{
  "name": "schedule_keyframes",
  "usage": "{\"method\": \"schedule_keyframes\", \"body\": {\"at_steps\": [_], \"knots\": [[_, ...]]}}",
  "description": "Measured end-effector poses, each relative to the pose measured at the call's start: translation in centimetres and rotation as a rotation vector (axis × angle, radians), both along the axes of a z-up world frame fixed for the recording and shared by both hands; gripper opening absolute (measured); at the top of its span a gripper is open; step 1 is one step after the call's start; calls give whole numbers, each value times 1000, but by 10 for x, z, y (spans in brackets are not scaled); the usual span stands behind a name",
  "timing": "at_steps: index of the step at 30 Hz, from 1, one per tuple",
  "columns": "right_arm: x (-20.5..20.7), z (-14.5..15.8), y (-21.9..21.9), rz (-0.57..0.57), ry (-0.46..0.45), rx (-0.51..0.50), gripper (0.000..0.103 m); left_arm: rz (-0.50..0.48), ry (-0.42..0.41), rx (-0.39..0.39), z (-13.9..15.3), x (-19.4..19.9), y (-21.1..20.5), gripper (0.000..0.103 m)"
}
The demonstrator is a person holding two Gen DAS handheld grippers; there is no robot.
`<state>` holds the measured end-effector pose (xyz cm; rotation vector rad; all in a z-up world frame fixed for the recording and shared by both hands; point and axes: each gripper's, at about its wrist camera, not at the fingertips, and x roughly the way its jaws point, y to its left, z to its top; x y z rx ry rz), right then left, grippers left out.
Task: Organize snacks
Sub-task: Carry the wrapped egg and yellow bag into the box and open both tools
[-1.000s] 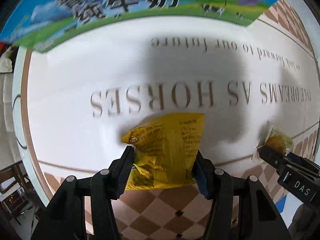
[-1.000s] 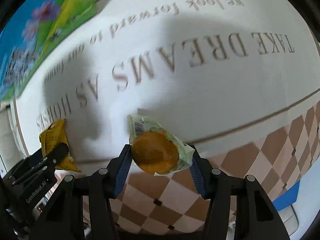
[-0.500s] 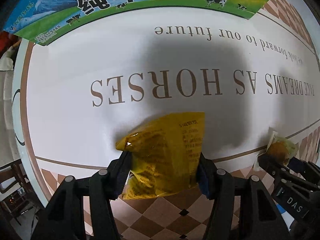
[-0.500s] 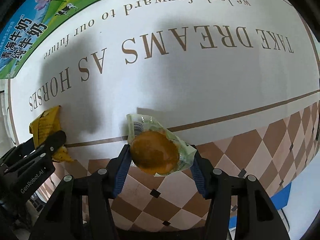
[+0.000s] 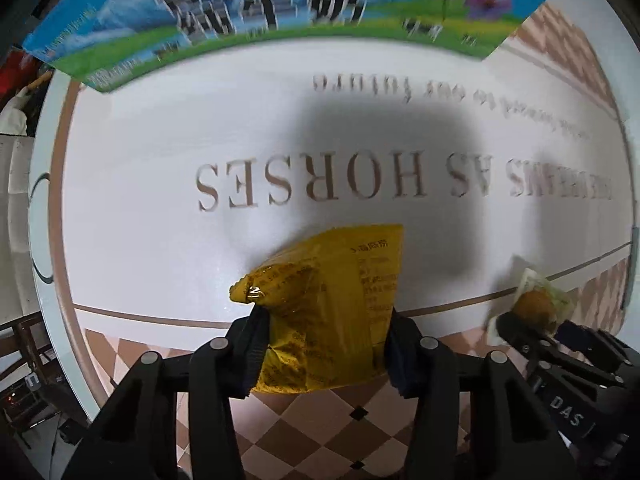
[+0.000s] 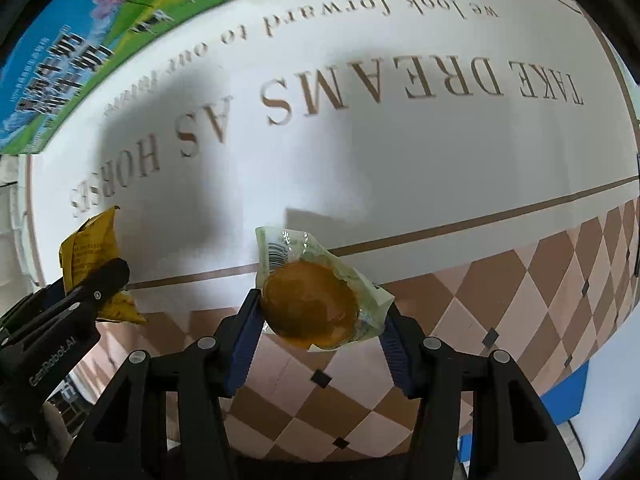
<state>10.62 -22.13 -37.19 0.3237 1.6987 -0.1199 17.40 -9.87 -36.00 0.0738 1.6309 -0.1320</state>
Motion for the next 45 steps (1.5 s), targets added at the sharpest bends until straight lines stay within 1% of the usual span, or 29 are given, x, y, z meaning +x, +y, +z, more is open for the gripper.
{"method": "schedule_keyframes", "body": {"at_steps": [4,6,9,11,14,17,20,22,24,26,30,36,40,42,43,45], "knots": [[8,25,4,-4,-46,38,58,13,-45,-39,31,6,4,46],[14,39,6,0,-72,54,58,28,-71,-73,51,10,9,46],[25,70,11,8,-128,88,58,41,-122,-115,85,20,15,46],[35,90,14,15,-165,109,58,50,-165,-144,112,32,20,46],[54,122,19,25,-223,149,58,69,-203,-187,145,53,33,46],[81,153,22,19,-282,187,58,81,-235,-211,163,84,39,46],[118,176,23,19,-334,191,58,89,-246,-220,167,116,46,46],[141,183,25,24,-359,171,58,94,-238,-218,164,135,53,46],[166,180,29,28,-365,156,58,99,-220,-213,157,157,57,46],[190,171,28,30,-357,140,58,111,-179,-216,143,175,64,46],[219,146,27,35,-312,110,58,126,-77,-250,108,204,64,46],[234,110,28,54,-249,58,58,153,82,-324,61,231,52,46],[237,94,28,61,-228,40,58,131,131,-322,42,238,41,47],[240,89,28,68,-215,38,59,110,154,-300,35,239,34,47],[241,87,28,74,-204,40,59,108,167,-287,30,238,32,47],[243,80,28,79,-167,51,59,110,201,-290,23,236,29,49]]}}
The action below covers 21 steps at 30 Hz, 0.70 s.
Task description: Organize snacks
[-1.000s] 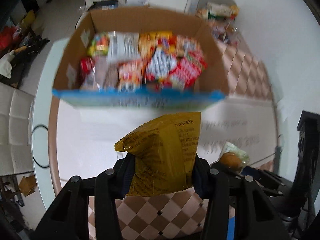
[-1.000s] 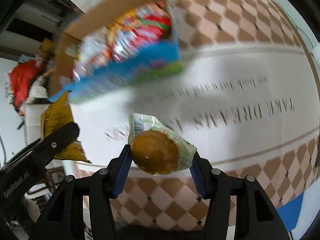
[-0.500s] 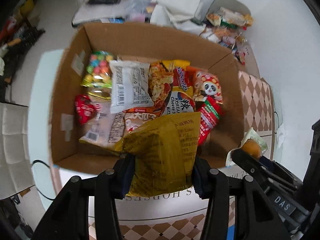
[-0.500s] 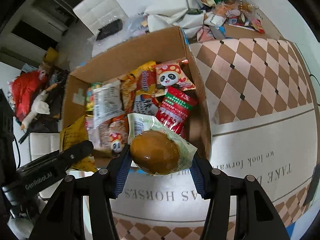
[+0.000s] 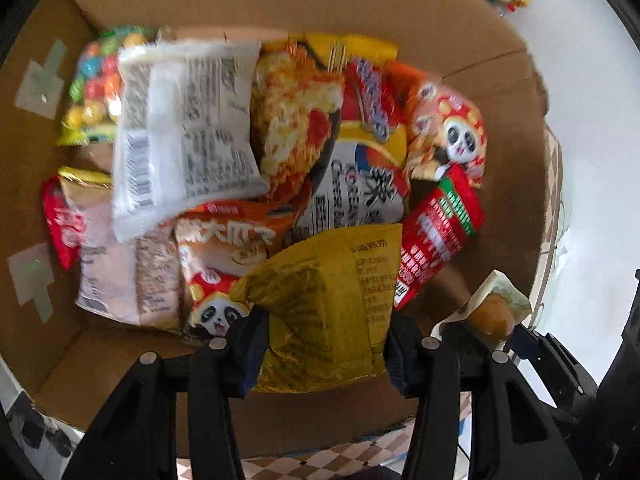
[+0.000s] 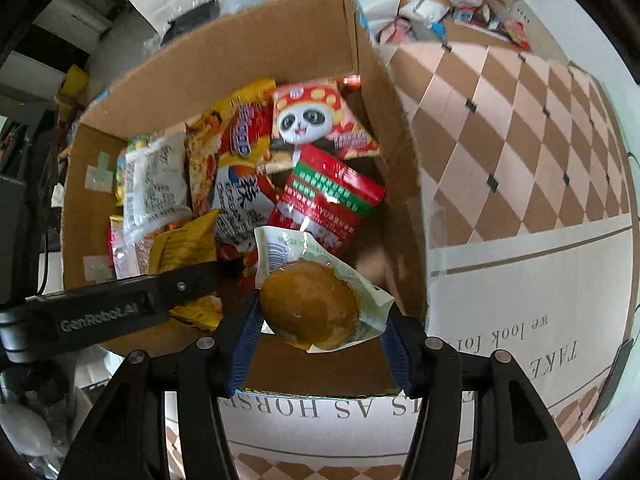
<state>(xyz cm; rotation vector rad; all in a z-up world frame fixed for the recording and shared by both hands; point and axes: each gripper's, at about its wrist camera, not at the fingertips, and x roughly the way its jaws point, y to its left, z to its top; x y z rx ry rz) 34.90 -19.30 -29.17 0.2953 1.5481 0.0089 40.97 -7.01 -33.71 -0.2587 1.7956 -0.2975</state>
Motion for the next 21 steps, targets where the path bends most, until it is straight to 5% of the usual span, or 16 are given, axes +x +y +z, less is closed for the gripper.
{"method": "schedule_keyframes", "body": {"at_steps": [5,13,21], "knots": [[-2,-1,5,17,15,9,70,-22,-33,28,3,-3,-7,77],[-4,11,9,28,-9,-5,90,-23,-106,56,29,-2,-1,79],[-9,40,9,55,-84,-84,91,14,-248,109,71,-18,22,80]]}}
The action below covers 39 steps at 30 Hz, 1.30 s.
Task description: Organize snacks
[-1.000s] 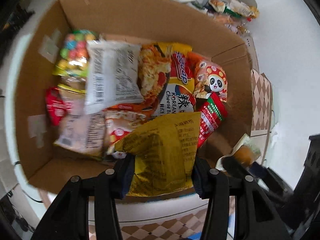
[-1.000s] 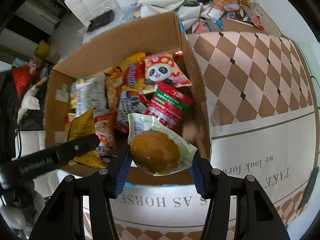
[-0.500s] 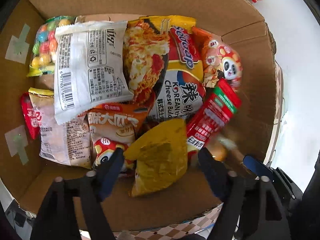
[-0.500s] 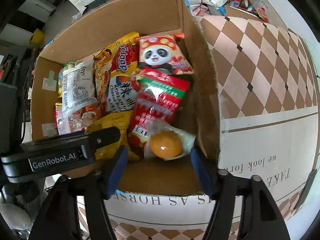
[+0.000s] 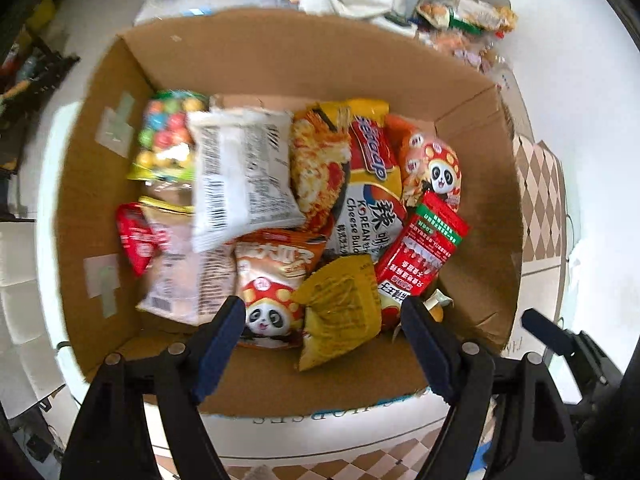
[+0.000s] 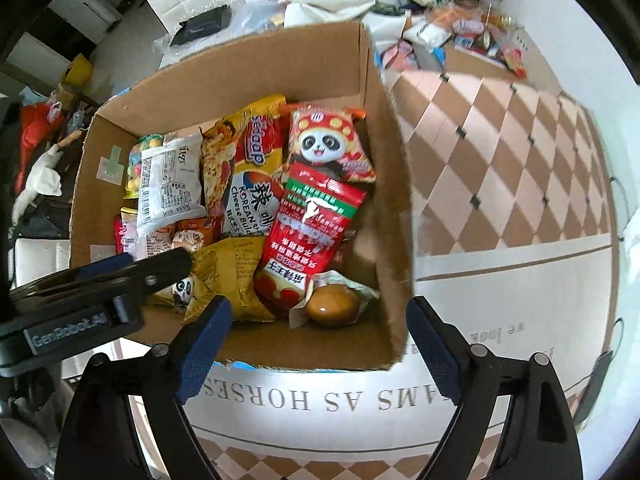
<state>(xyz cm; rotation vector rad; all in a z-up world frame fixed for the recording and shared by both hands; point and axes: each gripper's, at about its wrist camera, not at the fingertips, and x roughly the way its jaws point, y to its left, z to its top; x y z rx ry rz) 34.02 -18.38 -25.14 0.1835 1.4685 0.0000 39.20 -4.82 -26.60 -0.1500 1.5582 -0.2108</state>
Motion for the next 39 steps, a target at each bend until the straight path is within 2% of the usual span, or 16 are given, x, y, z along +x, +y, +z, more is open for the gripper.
{"method": "schedule_keyframes", "body": {"at_steps": [2,4,8,12,19,31,39], "knots": [[-2,7,-1,3,-20,-20,92,-2,-31,29,9,-7,6,93],[-5,13,-1,10,-31,-34,95,1,-59,45,13,-11,13,97],[-11,21,-1,10,-43,-34,95,9,-109,75,29,-21,19,97],[-20,30,-1,10,-60,-36,95,11,-123,81,36,-32,17,97],[-43,57,-2,6,-116,-41,95,29,-180,97,59,-53,18,97],[-118,140,-5,18,-300,-52,95,54,-431,203,146,-131,18,97],[-181,193,-10,9,-399,-33,95,37,-540,215,193,-186,15,97]]}}
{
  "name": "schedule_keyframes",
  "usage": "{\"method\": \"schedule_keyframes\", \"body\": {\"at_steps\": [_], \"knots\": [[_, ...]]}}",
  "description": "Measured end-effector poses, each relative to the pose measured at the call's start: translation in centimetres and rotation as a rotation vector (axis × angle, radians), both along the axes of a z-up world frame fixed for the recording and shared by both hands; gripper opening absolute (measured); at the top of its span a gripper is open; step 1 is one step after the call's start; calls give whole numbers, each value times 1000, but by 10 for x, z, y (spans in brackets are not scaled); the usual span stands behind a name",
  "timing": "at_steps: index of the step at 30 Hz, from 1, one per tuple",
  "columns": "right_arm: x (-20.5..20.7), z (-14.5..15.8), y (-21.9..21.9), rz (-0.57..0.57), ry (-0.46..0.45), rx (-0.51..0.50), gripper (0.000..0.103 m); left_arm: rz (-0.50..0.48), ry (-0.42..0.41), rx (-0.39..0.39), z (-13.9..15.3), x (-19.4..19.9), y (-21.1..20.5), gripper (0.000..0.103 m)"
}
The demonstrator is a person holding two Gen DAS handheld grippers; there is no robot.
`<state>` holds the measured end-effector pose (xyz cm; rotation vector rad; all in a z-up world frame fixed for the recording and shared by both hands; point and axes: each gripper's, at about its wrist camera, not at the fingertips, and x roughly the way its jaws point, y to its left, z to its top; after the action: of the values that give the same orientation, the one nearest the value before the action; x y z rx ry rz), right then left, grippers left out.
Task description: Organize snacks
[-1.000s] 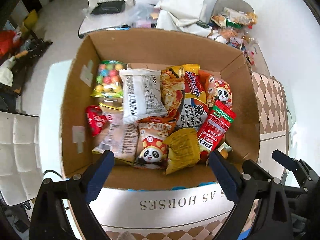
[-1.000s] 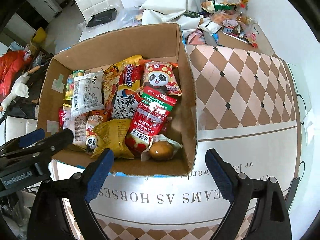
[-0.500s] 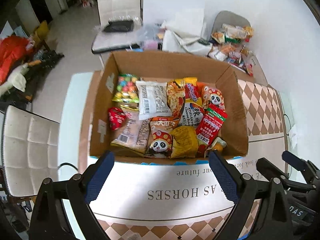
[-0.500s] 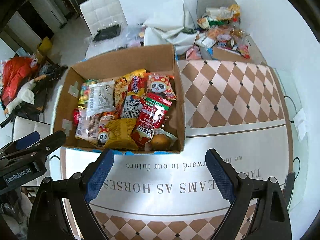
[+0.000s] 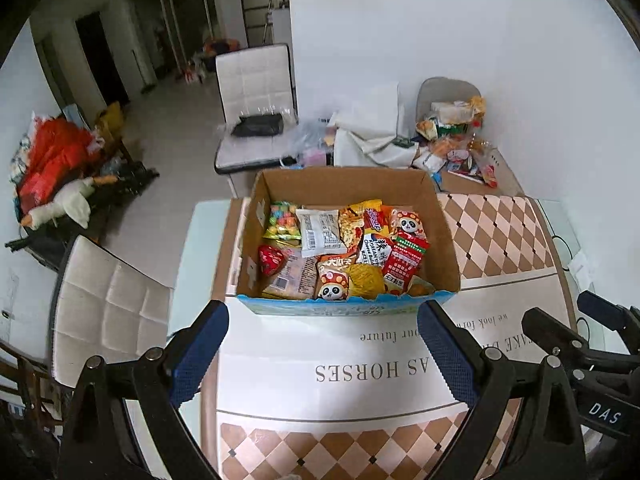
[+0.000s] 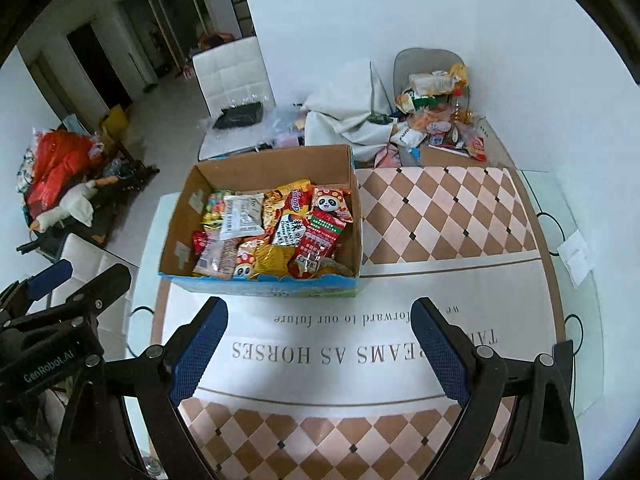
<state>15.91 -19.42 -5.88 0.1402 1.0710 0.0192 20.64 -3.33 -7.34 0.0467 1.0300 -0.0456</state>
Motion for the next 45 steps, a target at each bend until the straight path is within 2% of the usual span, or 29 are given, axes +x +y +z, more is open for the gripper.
{"method": "schedule_keyframes", "body": {"at_steps": [11,22,31,34,39,45], "knots": [[-69,64,-5,-12,-126,-24,95,27,-82,-38,46,-51,9,97],[-105,108,-7,-4,-193,-29,95,56,-163,-41,85,-82,17,97],[-95,101,-6,-6,-207,-31,99,72,-161,-51,73,-73,17,97],[-86,94,-5,-19,-215,-42,99,86,-180,-33,69,-67,17,103],[-70,83,-2,-23,-212,-62,99,102,-202,-7,65,-57,19,103],[-54,74,1,-28,-213,-81,99,109,-191,3,56,-47,19,103]]}}
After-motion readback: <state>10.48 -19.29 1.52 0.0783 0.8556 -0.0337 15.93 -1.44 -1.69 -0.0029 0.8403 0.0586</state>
